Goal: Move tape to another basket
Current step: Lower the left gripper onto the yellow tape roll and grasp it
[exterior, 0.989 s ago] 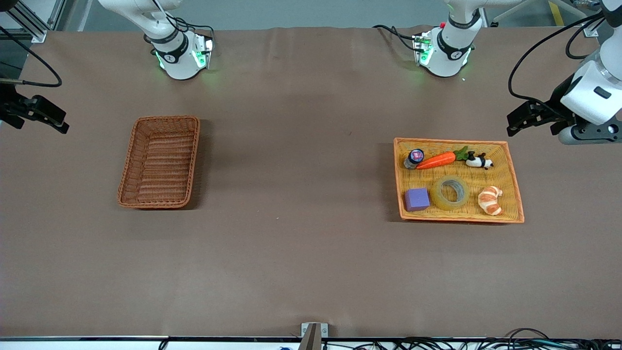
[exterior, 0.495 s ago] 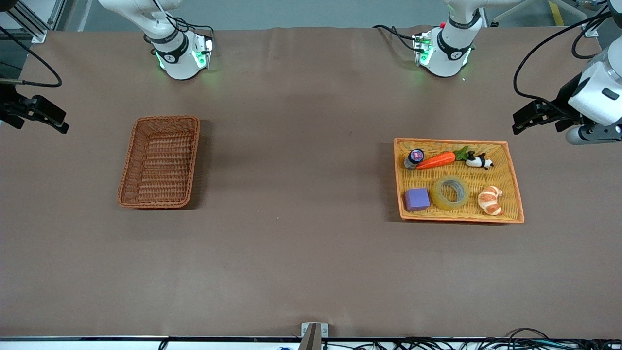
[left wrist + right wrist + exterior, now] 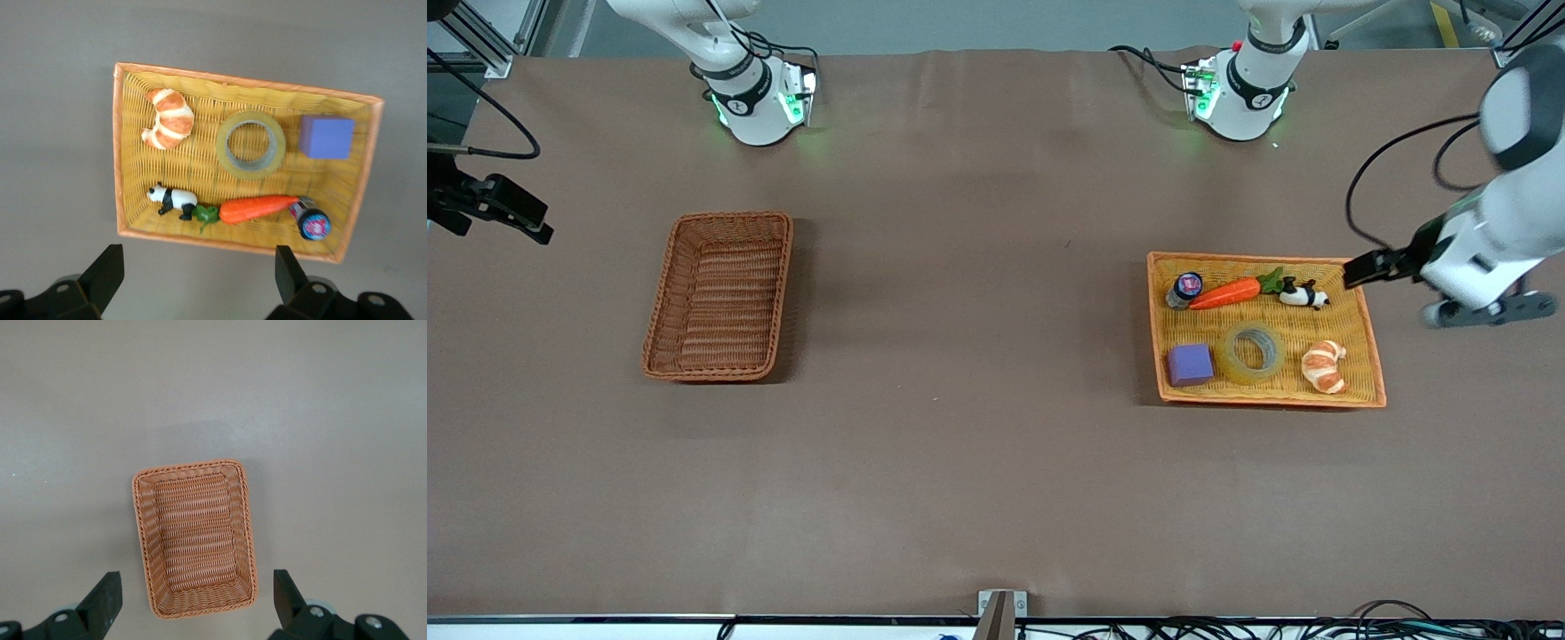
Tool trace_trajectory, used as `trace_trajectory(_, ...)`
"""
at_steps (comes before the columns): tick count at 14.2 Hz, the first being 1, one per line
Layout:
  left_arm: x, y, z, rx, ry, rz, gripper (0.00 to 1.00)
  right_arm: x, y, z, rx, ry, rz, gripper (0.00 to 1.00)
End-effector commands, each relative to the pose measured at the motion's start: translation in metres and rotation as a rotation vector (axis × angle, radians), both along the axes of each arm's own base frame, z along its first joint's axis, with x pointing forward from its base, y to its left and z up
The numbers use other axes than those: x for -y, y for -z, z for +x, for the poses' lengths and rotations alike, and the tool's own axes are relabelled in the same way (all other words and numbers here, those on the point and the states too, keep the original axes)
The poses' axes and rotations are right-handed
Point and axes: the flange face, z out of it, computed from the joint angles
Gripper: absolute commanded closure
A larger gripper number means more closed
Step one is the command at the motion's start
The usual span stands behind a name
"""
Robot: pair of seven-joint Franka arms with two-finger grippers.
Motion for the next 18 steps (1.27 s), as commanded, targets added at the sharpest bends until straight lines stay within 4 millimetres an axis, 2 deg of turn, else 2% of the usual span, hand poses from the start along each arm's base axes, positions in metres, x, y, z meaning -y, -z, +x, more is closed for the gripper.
trace_trajectory(1, -0.003, 0.057, -0.011, 0.015, 0.025, 0.016, 0.0, -0.004, -0.003, -0.004, -0.013, -0.001, 0.021, 0.0)
trace_trajectory(3, -0.013, 0.106, -0.006, 0.002, 0.01, 0.008, 0.0, -0.004, -0.004, -0.003, -0.003, -0.002, 0.021, 0.0)
trace_trajectory(7, -0.006, 0.192, 0.005, -0.013, 0.03, -0.004, 0.0, -0.005, -0.004, -0.002, -0.004, -0.003, 0.021, 0.0)
trace_trajectory(10, -0.004, 0.223, 0.01, 0.006, 0.031, -0.014, 0.0, -0.009, -0.003, -0.003, -0.006, -0.011, 0.019, 0.0)
trace_trajectory(12, 0.0, 0.243, 0.012, 0.018, 0.037, -0.021, 0.03, -0.009, -0.004, -0.002, -0.003, -0.011, 0.019, 0.0)
trace_trajectory(13, 0.002, 0.25, 0.012, 0.02, 0.039, -0.023, 0.1, -0.009, -0.004, -0.002, -0.001, -0.011, 0.018, 0.0)
trace_trajectory(14, 0.002, 0.253, 0.011, 0.018, 0.041, -0.024, 0.33, -0.008, -0.004, -0.002, -0.004, -0.008, 0.019, 0.0)
trace_trajectory(15, 0.002, 0.257, 0.01, 0.011, 0.041, -0.024, 0.45, -0.007, -0.004, -0.003, -0.004, -0.008, 0.02, 0.0)
trace_trajectory(16, 0.002, 0.263, 0.007, -0.001, 0.042, -0.024, 0.56, -0.007, -0.005, -0.004, -0.007, -0.008, 0.021, 0.0)
trace_trajectory(18, 0.008, 0.273, 0.005, -0.011, 0.053, -0.026, 0.7, -0.008, -0.004, -0.004, -0.012, -0.008, 0.021, 0.0)
